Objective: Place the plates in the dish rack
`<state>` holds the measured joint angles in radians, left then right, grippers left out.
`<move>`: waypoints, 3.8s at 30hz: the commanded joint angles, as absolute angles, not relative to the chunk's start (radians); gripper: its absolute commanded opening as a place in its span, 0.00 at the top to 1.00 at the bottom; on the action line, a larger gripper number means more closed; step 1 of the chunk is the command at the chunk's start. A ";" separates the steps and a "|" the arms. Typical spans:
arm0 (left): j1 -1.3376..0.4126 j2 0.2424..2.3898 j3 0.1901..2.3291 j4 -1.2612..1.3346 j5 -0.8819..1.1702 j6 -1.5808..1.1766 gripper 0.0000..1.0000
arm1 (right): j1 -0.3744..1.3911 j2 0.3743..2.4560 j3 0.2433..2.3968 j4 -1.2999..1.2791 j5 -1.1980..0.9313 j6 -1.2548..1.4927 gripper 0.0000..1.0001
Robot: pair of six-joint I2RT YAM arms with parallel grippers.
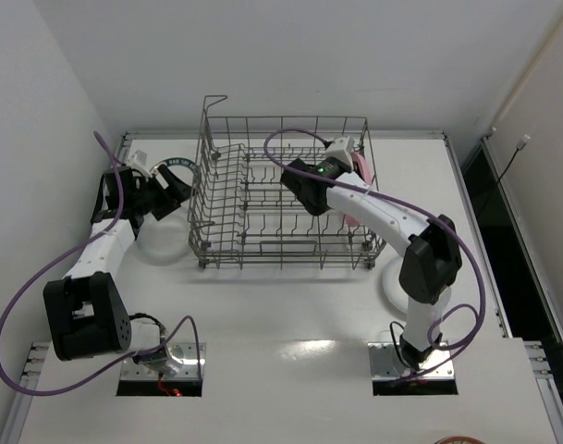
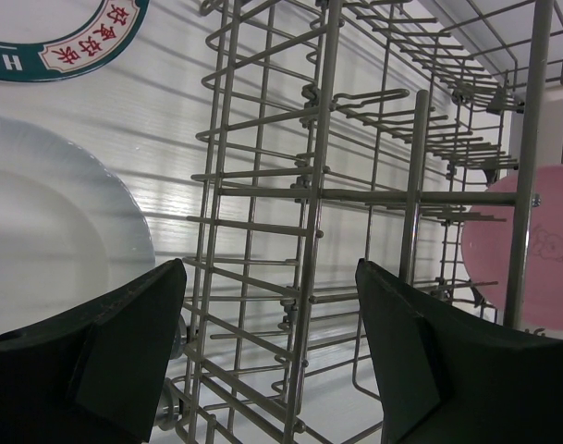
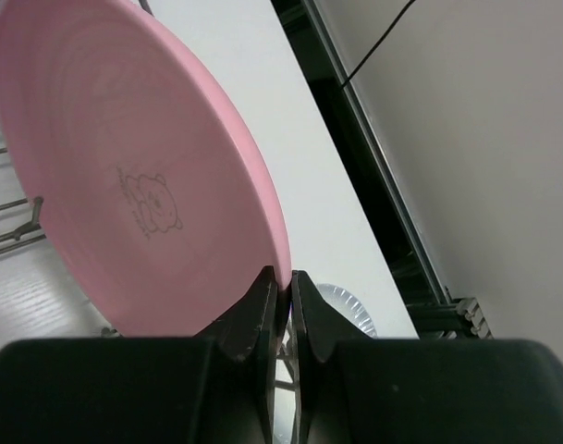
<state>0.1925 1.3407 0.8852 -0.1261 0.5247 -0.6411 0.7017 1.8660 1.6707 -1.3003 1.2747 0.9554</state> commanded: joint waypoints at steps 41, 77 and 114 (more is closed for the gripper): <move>0.183 1.325 0.905 -0.126 0.572 -0.632 0.27 | 0.004 0.974 0.839 -0.778 0.287 0.671 0.05; 0.183 1.325 0.905 -0.126 0.581 -0.632 0.27 | -0.267 1.505 0.702 -0.448 -0.213 0.621 1.00; 0.183 1.335 0.896 -0.107 0.600 -0.641 0.27 | -0.376 1.260 0.758 -0.535 -0.072 0.604 0.60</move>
